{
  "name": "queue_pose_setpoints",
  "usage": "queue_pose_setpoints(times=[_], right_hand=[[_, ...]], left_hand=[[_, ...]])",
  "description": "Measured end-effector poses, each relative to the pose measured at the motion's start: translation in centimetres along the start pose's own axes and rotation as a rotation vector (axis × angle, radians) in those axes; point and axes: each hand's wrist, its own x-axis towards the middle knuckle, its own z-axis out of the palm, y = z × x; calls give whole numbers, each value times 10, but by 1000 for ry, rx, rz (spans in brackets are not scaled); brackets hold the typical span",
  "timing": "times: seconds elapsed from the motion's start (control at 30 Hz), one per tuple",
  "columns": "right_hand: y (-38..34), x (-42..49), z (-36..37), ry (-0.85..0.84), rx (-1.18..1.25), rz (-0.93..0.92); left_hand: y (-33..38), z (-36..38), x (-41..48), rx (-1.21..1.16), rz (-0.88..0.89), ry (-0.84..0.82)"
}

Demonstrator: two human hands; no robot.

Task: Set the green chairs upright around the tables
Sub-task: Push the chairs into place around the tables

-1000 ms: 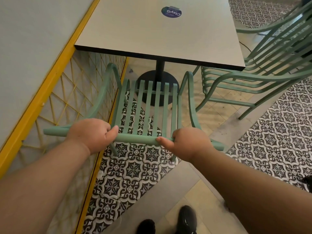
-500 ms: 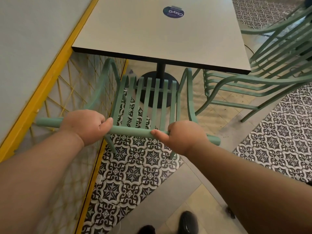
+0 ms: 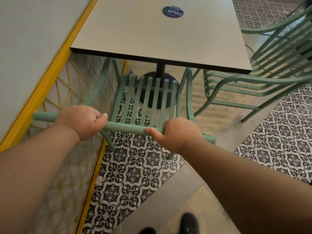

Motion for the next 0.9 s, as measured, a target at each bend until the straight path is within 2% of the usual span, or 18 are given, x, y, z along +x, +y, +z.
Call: queue_pose_setpoints(times=[0.37,0.5,0.57,0.63,0.77,0.9], right_hand=[[1,-8,-4,49,-32,-19],[1,-16,-8,56,34,-87],[5,-24,-17,16,169,-89],[10,-37,-41,46,238,-94],[19,-83,-108,274,170,-109],[26,-142,-157,332,174,-27]], left_hand=[[15,-8,-13,40,-122,-27],[40,-31,-34,-168,-189,-137],[54,-50,-53,-263,-145,-67],[64,-80,-69,-324,-115,32],[80,-156,-92,-356,-85,136],[97,-212,-117,-375,-34,197]])
